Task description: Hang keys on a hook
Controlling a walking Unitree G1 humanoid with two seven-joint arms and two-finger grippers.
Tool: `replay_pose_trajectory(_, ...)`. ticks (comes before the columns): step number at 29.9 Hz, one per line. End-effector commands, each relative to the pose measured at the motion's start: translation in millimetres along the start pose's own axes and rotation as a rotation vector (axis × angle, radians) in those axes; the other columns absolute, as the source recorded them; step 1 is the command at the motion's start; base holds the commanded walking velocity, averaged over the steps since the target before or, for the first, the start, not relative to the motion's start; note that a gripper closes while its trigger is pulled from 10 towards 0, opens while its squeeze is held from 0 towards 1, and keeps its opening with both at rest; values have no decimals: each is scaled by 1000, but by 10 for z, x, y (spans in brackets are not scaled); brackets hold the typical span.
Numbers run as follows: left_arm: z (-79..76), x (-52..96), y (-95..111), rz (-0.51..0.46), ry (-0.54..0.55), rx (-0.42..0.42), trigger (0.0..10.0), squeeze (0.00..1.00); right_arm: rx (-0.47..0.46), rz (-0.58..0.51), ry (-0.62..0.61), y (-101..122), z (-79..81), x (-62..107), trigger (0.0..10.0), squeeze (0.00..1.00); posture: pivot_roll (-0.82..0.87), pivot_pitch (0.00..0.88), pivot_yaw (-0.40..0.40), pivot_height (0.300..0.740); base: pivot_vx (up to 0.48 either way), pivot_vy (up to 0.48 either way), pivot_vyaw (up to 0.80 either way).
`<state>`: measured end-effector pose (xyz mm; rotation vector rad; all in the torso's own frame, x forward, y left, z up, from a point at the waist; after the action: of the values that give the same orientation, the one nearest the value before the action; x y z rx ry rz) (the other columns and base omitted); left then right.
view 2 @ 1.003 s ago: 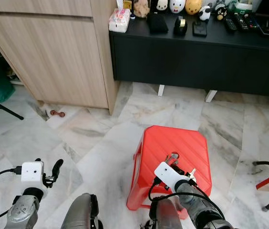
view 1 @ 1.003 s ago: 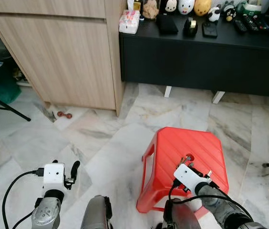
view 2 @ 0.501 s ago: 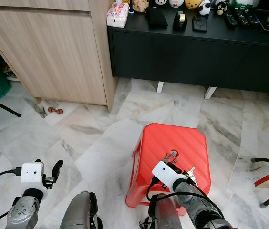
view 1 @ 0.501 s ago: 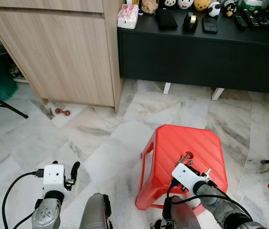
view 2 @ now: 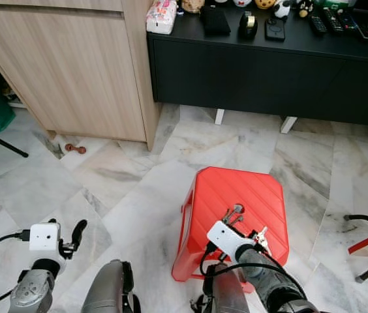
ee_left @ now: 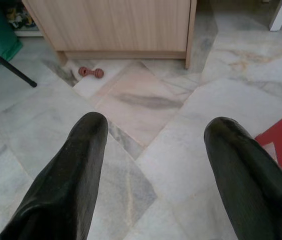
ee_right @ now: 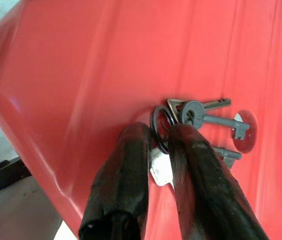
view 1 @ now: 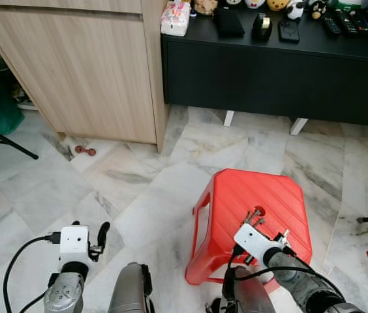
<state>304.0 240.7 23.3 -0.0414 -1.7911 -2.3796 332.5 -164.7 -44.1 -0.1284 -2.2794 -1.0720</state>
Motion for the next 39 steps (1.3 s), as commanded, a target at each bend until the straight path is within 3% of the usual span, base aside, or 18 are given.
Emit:
replay_pose_trajectory(1,-49,65,-107,41,-12,0,10000,0,29,13,13,-35,22,5,0,0,175,239,-61,622,0,0,0)
replay_pose_trajectory(7,-54,86,-121,45,-11,0,10000,0,54,-4,13,27,16,-11,0,0,177,242,-65,622,0,0,0)
replay_pose_trajectory(16,-53,77,-131,51,-7,0,10000,0,41,-68,-53,180,-113,-24,0,0,178,224,-67,622,0,0,0)
replay_pose_trajectory(18,-45,58,-142,56,-6,-4,10000,0,-65,-96,-103,229,-213,-14,0,0,174,208,-66,622,0,0,0)
replay_pose_trajectory(24,-32,14,-153,64,-4,-9,10000,0,-149,-164,-202,319,-349,34,0,0,170,182,-64,622,0,0,0)
replay_pose_trajectory(26,-25,-4,-148,63,-2,-11,10000,0,-213,-180,-250,310,-401,67,0,0,169,175,-63,622,0,0,0)
replay_pose_trajectory(27,-24,-23,-140,62,-3,-13,10000,0,-300,-196,-277,299,-419,94,0,0,167,167,-61,622,0,0,0)
replay_pose_trajectory(31,-23,-57,-134,62,-7,-19,10000,0,-492,-242,-323,307,-452,156,0,0,167,149,-58,622,0,0,0)
replay_pose_trajectory(32,-23,-57,-134,62,-7,-19,10000,0,-492,-242,-323,307,-452,156,0,0,167,149,-58,622,0,0,0)
replay_pose_trajectory(33,-13,-86,-126,61,-8,-26,10000,0,-684,-287,-318,341,-446,194,0,0,164,136,-56,622,0,0,0)
replay_pose_trajectory(36,5,-129,-110,59,-7,-32,10000,0,-901,-374,-299,442,-477,259,0,0,167,114,-54,622,0,0,0)
replay_pose_trajectory(37,5,-129,-110,59,-7,-32,10000,0,-901,-374,-299,442,-477,259,0,0,167,114,-54,622,0,0,0)
replay_pose_trajectory(39,24,-155,-92,54,-4,-36,10000,0,-995,-449,-296,535,-550,332,0,0,166,104,-53,622,0,0,0)
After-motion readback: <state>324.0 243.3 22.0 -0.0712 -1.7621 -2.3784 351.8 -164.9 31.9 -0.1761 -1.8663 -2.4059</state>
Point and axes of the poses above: a point about 5 cm out from each wrist's last joint towards the gripper, its own x axis pointing back from the gripper into the wrist, its own y axis along the axis of the wrist's last joint, z = x × y, the point moved 6 cm from there along -x, pointing out of the wrist towards the gripper, and after that the axes turned 8 degrees about -x, right-handed, at the moved point
